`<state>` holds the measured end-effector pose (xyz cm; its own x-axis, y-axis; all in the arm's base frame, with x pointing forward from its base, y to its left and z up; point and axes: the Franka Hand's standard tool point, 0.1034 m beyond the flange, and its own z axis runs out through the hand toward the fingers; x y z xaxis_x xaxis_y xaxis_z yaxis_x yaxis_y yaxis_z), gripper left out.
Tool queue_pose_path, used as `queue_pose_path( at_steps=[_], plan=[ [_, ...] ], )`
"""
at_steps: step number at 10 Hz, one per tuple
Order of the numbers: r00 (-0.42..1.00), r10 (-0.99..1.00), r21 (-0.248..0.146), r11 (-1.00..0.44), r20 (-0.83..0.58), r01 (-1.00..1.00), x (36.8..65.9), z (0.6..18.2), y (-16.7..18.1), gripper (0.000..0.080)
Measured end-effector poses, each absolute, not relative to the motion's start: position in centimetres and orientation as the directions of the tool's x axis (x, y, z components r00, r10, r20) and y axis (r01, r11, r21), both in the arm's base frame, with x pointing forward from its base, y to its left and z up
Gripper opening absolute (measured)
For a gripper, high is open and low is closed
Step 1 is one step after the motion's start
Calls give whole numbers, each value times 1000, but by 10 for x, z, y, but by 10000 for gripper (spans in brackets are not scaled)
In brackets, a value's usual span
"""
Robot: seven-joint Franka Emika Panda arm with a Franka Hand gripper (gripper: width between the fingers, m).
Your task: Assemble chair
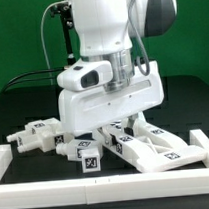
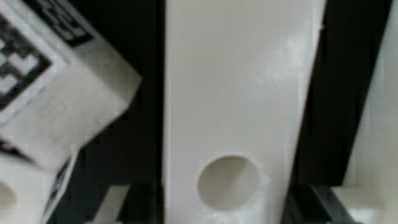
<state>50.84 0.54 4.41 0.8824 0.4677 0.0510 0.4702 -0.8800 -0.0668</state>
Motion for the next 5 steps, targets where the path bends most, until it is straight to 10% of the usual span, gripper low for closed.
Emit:
queue_pose_path(
  at_steps=[3, 5],
  plan=[
    [844, 533, -74, -841, 58, 536, 514, 91, 13, 294],
    [761, 641, -29, -763, 100, 646, 513, 83, 15, 294]
  ],
)
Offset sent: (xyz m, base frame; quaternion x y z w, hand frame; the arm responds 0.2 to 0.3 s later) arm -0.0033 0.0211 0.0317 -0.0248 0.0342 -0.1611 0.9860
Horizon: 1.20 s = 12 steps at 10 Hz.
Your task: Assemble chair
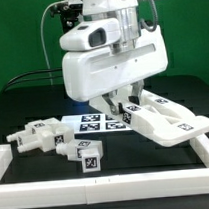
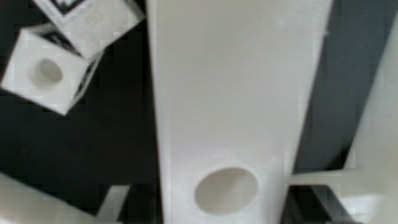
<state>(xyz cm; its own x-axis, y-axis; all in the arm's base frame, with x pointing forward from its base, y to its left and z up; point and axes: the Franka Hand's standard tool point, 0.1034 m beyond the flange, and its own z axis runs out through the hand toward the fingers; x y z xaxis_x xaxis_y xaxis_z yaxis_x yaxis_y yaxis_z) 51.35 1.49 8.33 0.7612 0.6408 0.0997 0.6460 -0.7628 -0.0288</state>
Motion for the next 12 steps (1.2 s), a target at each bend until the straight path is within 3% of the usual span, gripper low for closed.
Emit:
queue_pose_path(
  at_steps=[4, 6, 8, 10, 11, 12],
  plan=[
    [765, 638, -38, -765, 91, 643, 511, 82, 17, 294],
    [632, 767, 10, -636, 112, 771, 499, 93, 42, 294],
    [614, 778, 46, -624, 130, 780, 491, 94, 45, 294],
    [616, 778, 37, -624, 123, 781, 489, 92, 45, 294],
    [573, 810, 53, -583, 126, 811, 489, 90, 44, 294],
    [450, 883, 104, -464, 133, 880, 486, 83, 46, 294]
  ],
)
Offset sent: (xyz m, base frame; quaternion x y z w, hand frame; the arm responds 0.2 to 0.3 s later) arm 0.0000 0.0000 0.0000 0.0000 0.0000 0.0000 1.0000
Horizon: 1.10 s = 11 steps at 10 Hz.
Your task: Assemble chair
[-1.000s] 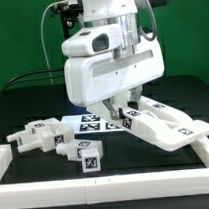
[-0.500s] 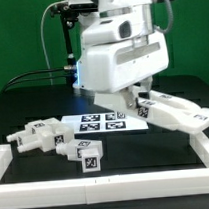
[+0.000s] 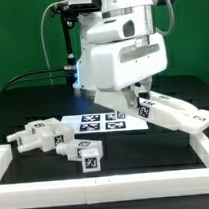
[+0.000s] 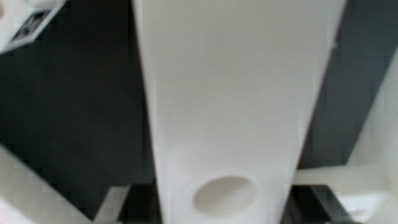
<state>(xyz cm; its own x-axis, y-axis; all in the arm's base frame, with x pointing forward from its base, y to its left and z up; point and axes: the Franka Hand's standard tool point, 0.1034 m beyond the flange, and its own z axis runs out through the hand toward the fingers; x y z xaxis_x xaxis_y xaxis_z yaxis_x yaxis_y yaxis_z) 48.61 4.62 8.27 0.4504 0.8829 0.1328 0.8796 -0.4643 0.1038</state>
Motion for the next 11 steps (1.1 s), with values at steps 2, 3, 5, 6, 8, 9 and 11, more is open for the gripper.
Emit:
queue_pose_path(
  at_steps=[2, 3, 5, 6, 8, 9, 11],
  plan=[
    [275, 955, 134, -289, 112, 948, 466, 72, 69, 294],
    [270, 957, 130, -283, 109, 950, 461, 69, 68, 294],
    [279, 954, 128, -291, 108, 948, 462, 69, 66, 294],
    [279, 954, 126, -292, 108, 948, 461, 68, 66, 294],
    [295, 949, 105, -306, 109, 946, 451, 64, 76, 294],
    [318, 941, 92, -329, 114, 940, 444, 61, 85, 294],
    [392, 907, 111, -410, 152, 905, 437, 58, 97, 294]
  ],
)
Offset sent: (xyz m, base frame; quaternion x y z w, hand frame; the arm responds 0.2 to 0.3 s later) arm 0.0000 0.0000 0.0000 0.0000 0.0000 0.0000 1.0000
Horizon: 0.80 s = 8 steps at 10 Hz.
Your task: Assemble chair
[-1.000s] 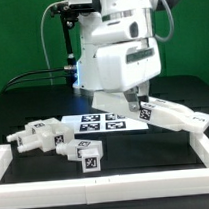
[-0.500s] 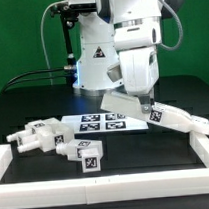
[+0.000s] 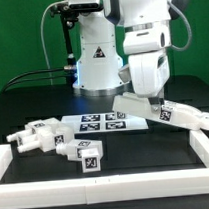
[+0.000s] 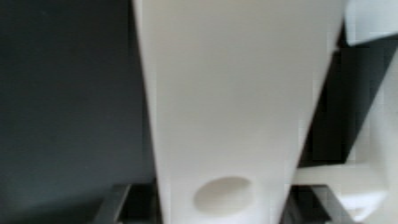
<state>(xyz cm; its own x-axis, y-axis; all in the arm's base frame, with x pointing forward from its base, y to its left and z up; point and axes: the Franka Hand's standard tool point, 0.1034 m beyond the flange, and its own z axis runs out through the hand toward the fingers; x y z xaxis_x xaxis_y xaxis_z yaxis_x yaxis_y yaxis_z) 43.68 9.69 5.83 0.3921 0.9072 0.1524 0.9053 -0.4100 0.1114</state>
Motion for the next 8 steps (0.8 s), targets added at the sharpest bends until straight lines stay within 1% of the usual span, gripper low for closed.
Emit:
queue_pose_path(
  at_steps=[1, 3, 4, 5, 6, 8],
  plan=[
    [393, 908, 104, -409, 147, 907, 435, 57, 96, 294],
    [375, 915, 106, -392, 147, 914, 433, 54, 98, 294],
    [303, 942, 115, -320, 148, 940, 426, 48, 108, 294],
    [258, 955, 109, -275, 143, 955, 417, 43, 117, 293],
    [202, 968, 123, -220, 148, 968, 411, 42, 127, 292],
    [216, 969, 86, -227, 122, 970, 410, 35, 112, 290]
  ],
)
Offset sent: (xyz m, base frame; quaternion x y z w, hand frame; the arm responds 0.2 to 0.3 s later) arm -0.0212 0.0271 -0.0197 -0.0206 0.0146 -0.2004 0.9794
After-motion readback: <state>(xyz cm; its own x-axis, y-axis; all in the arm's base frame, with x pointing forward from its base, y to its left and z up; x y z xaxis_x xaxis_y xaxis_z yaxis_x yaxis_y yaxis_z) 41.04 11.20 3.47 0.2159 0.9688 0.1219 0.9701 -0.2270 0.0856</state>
